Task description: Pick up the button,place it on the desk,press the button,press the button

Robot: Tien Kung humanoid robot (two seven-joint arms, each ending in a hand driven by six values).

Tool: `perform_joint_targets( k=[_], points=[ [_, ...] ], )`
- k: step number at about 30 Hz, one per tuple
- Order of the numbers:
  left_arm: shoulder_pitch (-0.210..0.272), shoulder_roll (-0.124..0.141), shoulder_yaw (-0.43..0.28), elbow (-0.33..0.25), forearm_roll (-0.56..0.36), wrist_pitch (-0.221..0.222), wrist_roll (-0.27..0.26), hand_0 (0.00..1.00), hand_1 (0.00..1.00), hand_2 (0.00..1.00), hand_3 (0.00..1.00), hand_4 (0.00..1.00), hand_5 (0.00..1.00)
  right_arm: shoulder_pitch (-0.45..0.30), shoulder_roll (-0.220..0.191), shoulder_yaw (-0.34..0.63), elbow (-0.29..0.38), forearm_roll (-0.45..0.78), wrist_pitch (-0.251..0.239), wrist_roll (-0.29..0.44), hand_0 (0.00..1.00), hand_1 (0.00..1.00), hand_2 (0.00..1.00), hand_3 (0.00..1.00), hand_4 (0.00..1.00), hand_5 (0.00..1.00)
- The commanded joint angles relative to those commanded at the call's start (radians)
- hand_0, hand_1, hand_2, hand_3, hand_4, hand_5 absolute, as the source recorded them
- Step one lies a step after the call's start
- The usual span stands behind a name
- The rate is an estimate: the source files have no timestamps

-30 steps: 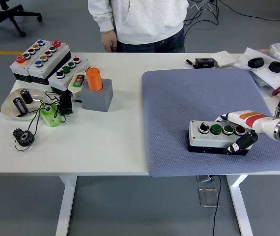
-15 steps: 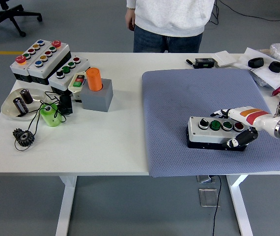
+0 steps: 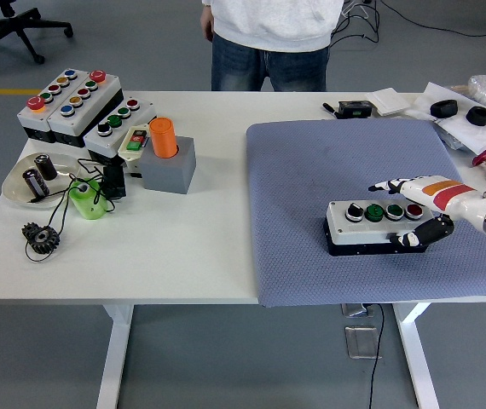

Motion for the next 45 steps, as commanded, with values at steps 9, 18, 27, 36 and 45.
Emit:
perform_joint_targets(
  k=[9,18,27,36,45],
  points=[
    [-0.003,0.0,-0.003,0.001,0.003,-0.001,-0.002,0.671,0.692,0.693,0.626,0.442,0.989,-0.067,-0.063,0.114,0.151,0.017,0.014,-0.009,0.874,0.85,0.932,0.966,0.82,0.165],
    [-0.005,-0.001,-0.011,0.0,0.009,-0.001,-0.003,0.672,0.692,0.693,0.625,0.442,0.99,-0.129,-0.14,0.257,0.28,0.062,-0.08,-0.015,0.583,0.516,0.6,0.961,0.811,0.196],
    [0.001,-0.003,-0.002,0.001,0.001,0.0,-0.002,0.672,0.691,0.691,0.624,0.439,0.99,-0.167,-0.176,0.226,0.254,0.258,-0.034,-0.082,0.03,0.002,0.113,0.68,0.411,0.043],
    [0.007,-0.003,0.025,0.003,-0.013,-0.004,0.001,0.672,0.692,0.691,0.625,0.439,0.992,-0.171,-0.167,0.214,0.211,0.244,0.066,-0.163,0.078,0.002,0.085,0.668,0.487,0.002],
    [0.019,-0.002,0.049,0.004,-0.025,-0.006,0.0,0.673,0.694,0.691,0.627,0.441,0.998,-0.19,-0.162,0.224,0.187,0.222,0.077,-0.174,0.061,0.002,0.06,0.669,0.404,0.002]
  ],
)
